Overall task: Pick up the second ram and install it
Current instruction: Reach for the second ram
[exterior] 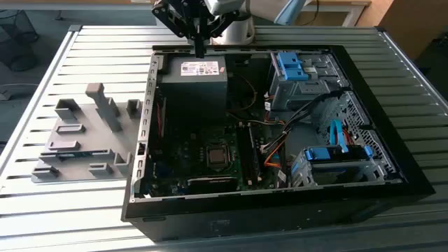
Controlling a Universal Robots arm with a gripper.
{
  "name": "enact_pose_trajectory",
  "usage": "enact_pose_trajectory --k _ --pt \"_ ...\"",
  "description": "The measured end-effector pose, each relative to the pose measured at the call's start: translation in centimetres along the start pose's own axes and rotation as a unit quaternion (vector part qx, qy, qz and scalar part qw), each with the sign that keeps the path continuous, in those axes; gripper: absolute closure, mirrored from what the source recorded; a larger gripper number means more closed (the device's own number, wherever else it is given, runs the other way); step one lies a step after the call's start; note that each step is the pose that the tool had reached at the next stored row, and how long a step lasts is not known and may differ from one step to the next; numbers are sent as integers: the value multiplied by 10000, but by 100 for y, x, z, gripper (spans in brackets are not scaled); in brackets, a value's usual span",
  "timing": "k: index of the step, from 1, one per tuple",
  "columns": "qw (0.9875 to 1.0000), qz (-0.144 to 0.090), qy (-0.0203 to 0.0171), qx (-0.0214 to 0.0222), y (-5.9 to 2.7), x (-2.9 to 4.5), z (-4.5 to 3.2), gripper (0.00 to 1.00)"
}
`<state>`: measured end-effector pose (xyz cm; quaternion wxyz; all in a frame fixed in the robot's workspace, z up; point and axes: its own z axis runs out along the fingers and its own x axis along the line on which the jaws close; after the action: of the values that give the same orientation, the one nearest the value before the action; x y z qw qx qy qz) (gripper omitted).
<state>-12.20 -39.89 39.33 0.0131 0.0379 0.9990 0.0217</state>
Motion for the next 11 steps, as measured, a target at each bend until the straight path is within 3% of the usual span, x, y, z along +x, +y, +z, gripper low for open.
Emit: enact_pose_trajectory --k 11 --pt "10000 0 0 0 -3 40 -1 90"
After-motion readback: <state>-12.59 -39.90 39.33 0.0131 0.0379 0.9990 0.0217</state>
